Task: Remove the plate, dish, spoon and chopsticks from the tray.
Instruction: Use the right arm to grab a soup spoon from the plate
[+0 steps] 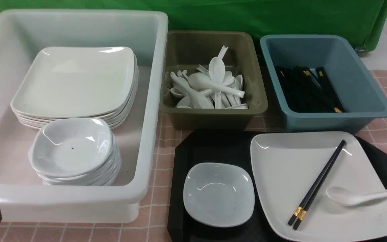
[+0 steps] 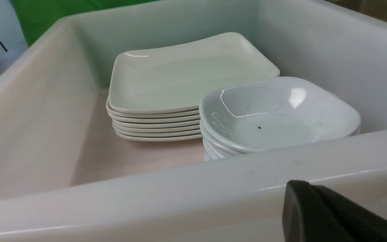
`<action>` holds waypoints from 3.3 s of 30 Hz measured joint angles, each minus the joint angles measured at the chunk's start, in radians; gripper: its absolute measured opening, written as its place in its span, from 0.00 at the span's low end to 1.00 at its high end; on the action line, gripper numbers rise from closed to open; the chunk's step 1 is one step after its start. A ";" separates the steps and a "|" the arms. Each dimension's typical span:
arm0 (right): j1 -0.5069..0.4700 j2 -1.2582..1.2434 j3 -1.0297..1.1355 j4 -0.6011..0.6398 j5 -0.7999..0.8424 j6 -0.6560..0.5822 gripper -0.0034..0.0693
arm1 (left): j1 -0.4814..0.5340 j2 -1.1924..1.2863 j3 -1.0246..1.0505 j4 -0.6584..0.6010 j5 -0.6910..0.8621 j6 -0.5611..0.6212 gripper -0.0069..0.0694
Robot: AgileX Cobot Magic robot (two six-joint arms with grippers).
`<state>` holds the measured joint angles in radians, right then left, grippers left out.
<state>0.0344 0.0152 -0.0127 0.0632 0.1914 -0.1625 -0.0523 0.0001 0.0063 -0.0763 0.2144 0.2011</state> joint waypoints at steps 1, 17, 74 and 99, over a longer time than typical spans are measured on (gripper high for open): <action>0.000 0.000 0.000 0.000 0.000 0.000 0.38 | 0.000 0.000 0.000 0.000 0.000 0.000 0.10; 0.000 0.000 0.000 0.000 0.000 0.000 0.38 | 0.000 0.000 0.000 0.017 -0.025 0.000 0.10; 0.179 1.077 -0.916 -0.046 0.775 -0.053 0.09 | -0.434 1.230 -1.053 -0.399 0.719 0.179 0.08; 0.180 1.744 -0.987 -0.037 0.401 -0.223 0.79 | -0.728 1.590 -1.273 -0.241 0.388 0.106 0.09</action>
<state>0.2139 1.7591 -0.9992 0.0259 0.5925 -0.3851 -0.7806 1.5902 -1.2668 -0.3177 0.6028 0.3069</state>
